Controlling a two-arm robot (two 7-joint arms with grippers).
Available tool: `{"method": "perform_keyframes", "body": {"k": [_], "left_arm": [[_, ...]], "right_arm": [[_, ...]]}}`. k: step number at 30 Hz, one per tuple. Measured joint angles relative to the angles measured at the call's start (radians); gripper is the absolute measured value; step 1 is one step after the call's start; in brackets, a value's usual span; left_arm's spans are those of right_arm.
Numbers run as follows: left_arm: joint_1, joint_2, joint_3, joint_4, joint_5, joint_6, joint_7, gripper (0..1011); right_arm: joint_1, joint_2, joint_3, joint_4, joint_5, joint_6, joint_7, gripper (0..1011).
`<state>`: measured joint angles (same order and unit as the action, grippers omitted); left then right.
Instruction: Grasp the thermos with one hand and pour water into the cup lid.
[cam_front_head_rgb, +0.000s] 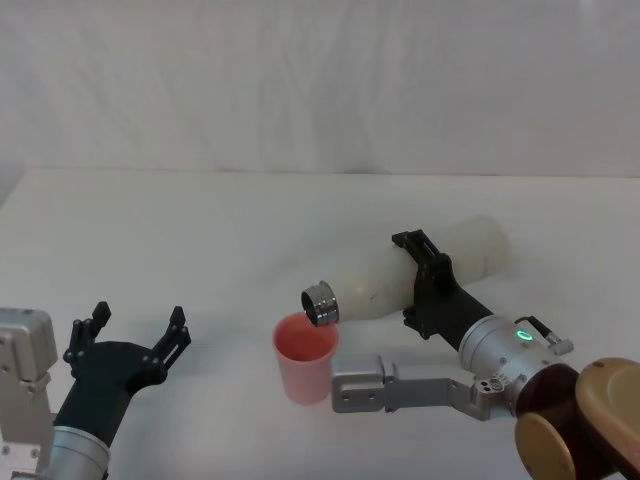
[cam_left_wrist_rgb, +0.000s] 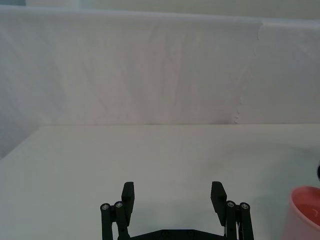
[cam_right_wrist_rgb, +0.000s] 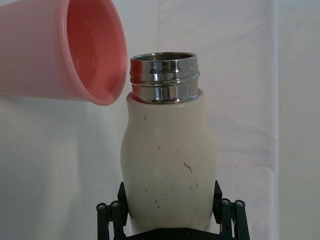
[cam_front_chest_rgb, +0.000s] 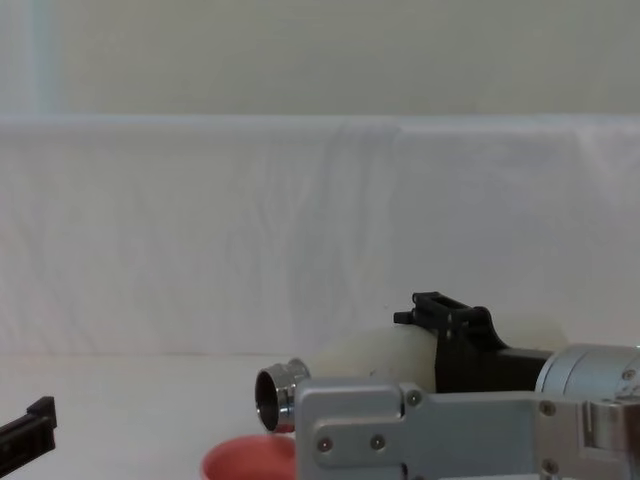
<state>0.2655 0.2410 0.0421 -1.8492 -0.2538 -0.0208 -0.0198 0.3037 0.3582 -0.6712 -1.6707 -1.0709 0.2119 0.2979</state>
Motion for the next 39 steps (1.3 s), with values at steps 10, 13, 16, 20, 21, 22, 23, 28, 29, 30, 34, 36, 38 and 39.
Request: {"method": "perform_keyframes", "body": {"k": [10, 13, 16, 20, 21, 22, 23, 28, 29, 30, 34, 36, 38, 39], "left_arm": [[0.0, 0.0, 0.0, 0.0, 0.0, 0.0, 0.0, 1001], [0.0, 0.0, 0.0, 0.0, 0.0, 0.0, 0.0, 1001], [0.0, 0.0, 0.0, 0.0, 0.0, 0.0, 0.0, 1001], [0.0, 0.0, 0.0, 0.0, 0.0, 0.0, 0.0, 1001], [0.0, 0.0, 0.0, 0.0, 0.0, 0.0, 0.0, 1001], [0.0, 0.0, 0.0, 0.0, 0.0, 0.0, 0.0, 1001], [0.0, 0.0, 0.0, 0.0, 0.0, 0.0, 0.0, 1001], [0.0, 0.0, 0.0, 0.0, 0.0, 0.0, 0.0, 1001], [0.0, 0.0, 0.0, 0.0, 0.0, 0.0, 0.0, 1001], [0.0, 0.0, 0.0, 0.0, 0.0, 0.0, 0.0, 1001], [0.0, 0.0, 0.0, 0.0, 0.0, 0.0, 0.0, 1001], [0.0, 0.0, 0.0, 0.0, 0.0, 0.0, 0.0, 1001], [0.0, 0.0, 0.0, 0.0, 0.0, 0.0, 0.0, 1001], [0.0, 0.0, 0.0, 0.0, 0.0, 0.0, 0.0, 1001]], "right_arm": [[0.008, 0.002, -0.011, 0.0, -0.018, 0.004, 0.003, 960], [0.009, 0.003, -0.013, 0.0, -0.024, 0.005, 0.004, 960], [0.009, 0.005, -0.015, -0.001, -0.027, 0.007, 0.004, 960], [0.009, 0.007, -0.015, -0.005, -0.031, 0.008, 0.006, 960], [0.009, 0.007, -0.015, -0.005, -0.031, 0.009, 0.006, 960], [0.009, 0.008, -0.015, -0.005, -0.032, 0.01, 0.007, 960], [0.009, 0.008, -0.016, -0.006, -0.034, 0.011, 0.007, 960], [0.007, 0.009, -0.017, -0.008, -0.037, 0.012, 0.007, 960], [0.006, 0.009, -0.017, -0.008, -0.038, 0.012, 0.008, 960], [0.006, 0.009, -0.017, -0.008, -0.038, 0.012, 0.008, 960], [0.005, 0.009, -0.016, -0.008, -0.038, 0.013, 0.008, 960], [0.005, 0.009, -0.016, -0.008, -0.038, 0.013, 0.008, 960], [0.005, 0.009, -0.016, -0.009, -0.038, 0.013, 0.008, 960], [0.004, 0.009, -0.016, -0.009, -0.038, 0.013, 0.008, 960]]}}
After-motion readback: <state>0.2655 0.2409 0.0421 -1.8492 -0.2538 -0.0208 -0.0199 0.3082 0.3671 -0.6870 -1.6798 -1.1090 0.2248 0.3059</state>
